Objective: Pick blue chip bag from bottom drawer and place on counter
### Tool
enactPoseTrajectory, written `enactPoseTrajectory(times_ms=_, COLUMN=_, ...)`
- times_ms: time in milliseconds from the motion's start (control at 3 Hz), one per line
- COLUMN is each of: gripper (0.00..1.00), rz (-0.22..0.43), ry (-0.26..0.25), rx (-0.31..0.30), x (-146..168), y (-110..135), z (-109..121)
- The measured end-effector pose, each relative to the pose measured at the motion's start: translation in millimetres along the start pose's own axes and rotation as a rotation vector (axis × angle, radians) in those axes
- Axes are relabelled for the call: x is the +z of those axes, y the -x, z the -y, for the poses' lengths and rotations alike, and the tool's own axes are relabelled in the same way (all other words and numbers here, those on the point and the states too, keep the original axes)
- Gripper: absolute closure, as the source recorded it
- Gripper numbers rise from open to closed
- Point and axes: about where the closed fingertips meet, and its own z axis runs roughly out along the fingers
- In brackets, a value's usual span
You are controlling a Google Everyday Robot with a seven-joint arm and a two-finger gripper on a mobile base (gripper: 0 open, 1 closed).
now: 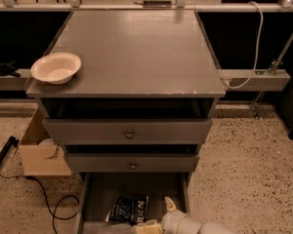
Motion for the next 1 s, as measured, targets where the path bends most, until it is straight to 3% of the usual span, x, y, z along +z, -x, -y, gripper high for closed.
enactPoseTrajectory(times_ms=333, gripper=0.00, rz=0.054, ry=-0.133, rx=-0.026, x=-5, y=2, z=-2)
enactPoseTrajectory(times_ms=1000, gripper=0.00, rz=0.024, ry=-0.111, rx=-0.014, x=4, y=-8, z=-5)
